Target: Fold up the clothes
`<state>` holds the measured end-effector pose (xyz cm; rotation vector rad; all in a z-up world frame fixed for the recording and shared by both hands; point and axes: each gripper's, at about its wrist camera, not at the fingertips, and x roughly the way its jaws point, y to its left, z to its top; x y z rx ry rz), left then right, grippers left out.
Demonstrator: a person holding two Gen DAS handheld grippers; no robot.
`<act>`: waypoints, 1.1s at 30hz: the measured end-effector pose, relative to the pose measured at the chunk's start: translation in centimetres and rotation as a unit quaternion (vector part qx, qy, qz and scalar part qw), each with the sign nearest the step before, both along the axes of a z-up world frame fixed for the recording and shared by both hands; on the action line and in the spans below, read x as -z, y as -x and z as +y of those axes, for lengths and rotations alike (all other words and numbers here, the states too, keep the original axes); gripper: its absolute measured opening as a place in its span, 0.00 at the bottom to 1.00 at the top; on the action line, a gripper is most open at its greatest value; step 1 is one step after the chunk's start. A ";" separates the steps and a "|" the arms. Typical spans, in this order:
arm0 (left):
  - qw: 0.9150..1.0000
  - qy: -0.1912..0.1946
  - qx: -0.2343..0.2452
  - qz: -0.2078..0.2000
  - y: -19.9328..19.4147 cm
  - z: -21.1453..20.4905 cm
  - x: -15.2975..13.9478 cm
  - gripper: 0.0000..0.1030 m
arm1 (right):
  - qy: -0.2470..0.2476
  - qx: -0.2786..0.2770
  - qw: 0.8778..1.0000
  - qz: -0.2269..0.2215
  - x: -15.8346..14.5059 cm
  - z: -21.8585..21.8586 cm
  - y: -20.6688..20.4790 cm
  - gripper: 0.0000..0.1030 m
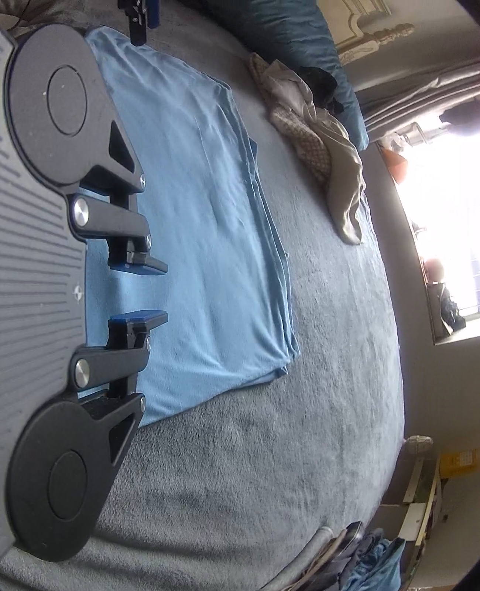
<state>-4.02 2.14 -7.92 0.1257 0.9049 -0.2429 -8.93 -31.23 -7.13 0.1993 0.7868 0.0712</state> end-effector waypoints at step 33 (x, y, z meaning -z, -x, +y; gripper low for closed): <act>0.996 0.060 -0.049 -0.044 0.7 -0.9 -0.8 1.00 | 0.034 -0.058 0.997 -0.032 -0.2 4.3 0.3 0.99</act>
